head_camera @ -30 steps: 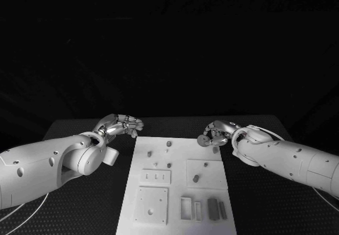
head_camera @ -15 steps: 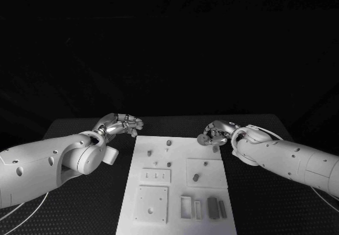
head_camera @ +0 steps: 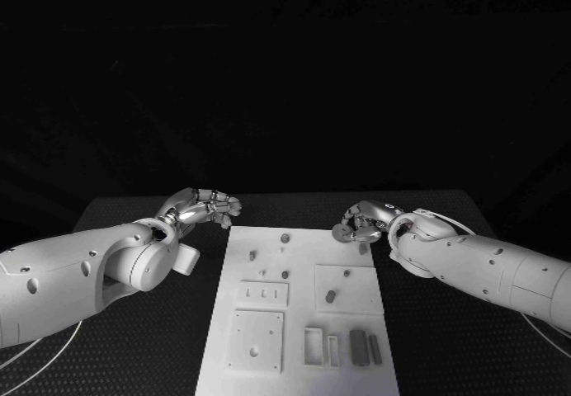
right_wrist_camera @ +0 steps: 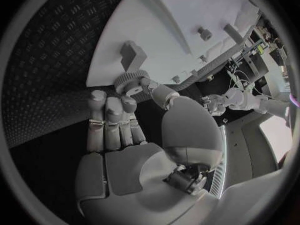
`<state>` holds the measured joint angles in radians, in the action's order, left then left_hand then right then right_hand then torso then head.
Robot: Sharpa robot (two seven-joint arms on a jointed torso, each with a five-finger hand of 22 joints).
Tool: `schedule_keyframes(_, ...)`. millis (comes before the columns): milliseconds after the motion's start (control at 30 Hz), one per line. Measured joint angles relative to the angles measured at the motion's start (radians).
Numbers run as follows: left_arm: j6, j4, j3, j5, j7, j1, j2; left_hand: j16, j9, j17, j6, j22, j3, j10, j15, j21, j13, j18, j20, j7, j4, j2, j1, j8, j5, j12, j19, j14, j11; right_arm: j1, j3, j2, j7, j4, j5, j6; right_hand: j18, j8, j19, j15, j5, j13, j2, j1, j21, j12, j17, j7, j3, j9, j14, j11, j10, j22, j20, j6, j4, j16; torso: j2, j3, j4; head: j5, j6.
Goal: Assemble the parts on the task board
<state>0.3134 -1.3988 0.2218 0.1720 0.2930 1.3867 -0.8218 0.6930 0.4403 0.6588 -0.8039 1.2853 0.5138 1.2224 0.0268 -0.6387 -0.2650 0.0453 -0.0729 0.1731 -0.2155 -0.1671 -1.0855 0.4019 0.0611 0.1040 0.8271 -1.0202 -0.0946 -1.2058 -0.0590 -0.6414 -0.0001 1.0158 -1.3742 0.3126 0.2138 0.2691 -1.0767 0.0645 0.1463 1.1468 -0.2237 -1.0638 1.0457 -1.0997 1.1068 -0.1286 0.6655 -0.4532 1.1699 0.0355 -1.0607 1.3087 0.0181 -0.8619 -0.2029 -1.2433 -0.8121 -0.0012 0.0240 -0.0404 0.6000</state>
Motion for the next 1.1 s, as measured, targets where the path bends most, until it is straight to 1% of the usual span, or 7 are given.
schedule_keyframes(267,0.0,-0.001,0.0,0.0,0.0,0.0,0.0,0.0,0.001,-0.001,0.0,0.0,0.0,0.0,0.0,0.0,0.0,-0.001,0.0,0.0,0.0,0.0,0.0,0.0,0.0,0.0,0.0,0.0,0.0,0.002,-0.001,0.004,-0.004,0.001,-0.026,0.011,0.0,0.006,0.0,0.001,-0.007,-0.004,0.0,0.0,0.004,-0.004,-0.001,0.0,0.007,-0.002,-0.001,0.0,0.0,0.0,0.0,0.0,-0.007,-0.004,0.001,-0.0004,-0.0001,0.0,0.002)
schedule_keyframes(367,0.0,-0.001,0.0,0.0,0.0,0.0,0.0,0.0,0.001,-0.001,0.0,0.0,0.0,0.0,0.0,0.0,-0.001,-0.001,0.0,0.0,0.0,0.0,0.0,0.0,0.0,0.0,0.0,0.0,0.0,0.002,-0.002,0.005,-0.005,0.001,-0.043,0.017,0.0,0.013,0.0,0.008,-0.036,-0.009,0.0,-0.022,0.004,-0.007,-0.003,0.0,0.021,-0.004,-0.001,0.0,0.0,0.0,0.0,0.0,-0.021,-0.004,0.001,-0.0003,-0.0001,-0.001,0.002)
schedule_keyframes(467,0.0,-0.001,0.0,0.0,0.0,0.0,0.0,0.0,0.001,-0.001,0.0,0.0,0.0,0.0,0.0,0.0,-0.001,-0.002,0.0,0.0,0.0,0.0,0.0,-0.004,0.0,0.0,0.0,0.0,0.0,0.003,-0.002,0.005,-0.006,0.002,-0.059,0.023,0.0,0.026,-0.001,0.014,-0.065,-0.016,0.001,-0.048,0.01,-0.011,-0.006,0.0,0.054,-0.01,0.004,0.0,0.0,0.0,0.001,0.0,-0.025,-0.007,0.001,-0.0004,0.0,-0.002,0.001)
schedule_keyframes(633,0.0,-0.001,0.0,0.0,0.0,0.0,0.0,0.0,0.002,-0.001,0.0,0.0,0.0,0.0,0.0,0.0,-0.001,-0.002,0.0,0.0,0.0,0.0,0.0,-0.004,0.0,0.0,0.0,0.0,0.0,0.004,-0.003,0.004,-0.007,0.004,-0.079,0.03,0.0,0.038,-0.006,0.021,-0.069,-0.022,0.004,-0.054,0.013,-0.015,-0.009,0.003,0.076,-0.019,0.011,0.0,0.0,0.0,0.005,-0.003,-0.02,-0.008,0.002,-0.0005,0.0001,-0.002,0.001)
schedule_keyframes(833,0.0,-0.001,0.0,0.0,0.0,0.0,0.0,0.0,0.002,-0.001,0.0,0.0,0.0,0.0,0.0,0.0,-0.001,-0.003,0.0,0.0,0.0,0.0,0.0,-0.004,0.0,0.0,0.0,0.0,0.0,0.004,-0.003,0.003,-0.008,0.006,-0.094,0.034,0.0,0.053,-0.008,0.029,-0.049,-0.031,0.009,-0.039,0.021,-0.019,-0.013,0.005,0.077,-0.035,0.018,0.0,0.0,-0.001,0.007,-0.005,-0.01,-0.012,0.002,-0.0006,0.0001,-0.002,0.002)
schedule_keyframes(1000,0.0,-0.001,0.0,0.0,0.0,0.0,0.0,0.0,0.002,-0.001,0.0,0.0,0.0,0.0,0.0,0.0,-0.002,0.007,0.0,0.0,0.0,0.0,0.0,-0.004,0.0,0.0,0.0,0.0,0.0,0.004,-0.003,0.0,-0.01,0.008,-0.1,0.034,0.0,0.055,-0.011,0.034,-0.013,-0.035,0.011,-0.024,0.022,-0.019,-0.014,0.006,0.071,-0.041,0.024,0.0,0.0,-0.001,0.011,-0.006,0.0,-0.012,0.002,-0.0006,0.0007,-0.003,0.002)
schedule_keyframes(1100,0.0,-0.001,0.0,0.0,0.0,0.0,0.0,0.0,0.003,-0.001,0.0,0.0,0.0,0.0,0.0,0.0,-0.002,0.008,0.0,0.0,0.0,0.0,0.0,-0.004,0.0,0.0,0.0,0.0,0.0,0.005,-0.003,-0.003,-0.012,0.013,-0.102,0.037,0.0,0.058,-0.012,0.035,0.001,-0.038,0.016,-0.018,0.027,-0.019,-0.015,0.008,0.07,-0.045,0.025,0.0,0.0,-0.001,0.011,-0.008,0.005,-0.015,0.002,-0.0007,0.0012,-0.004,0.003)
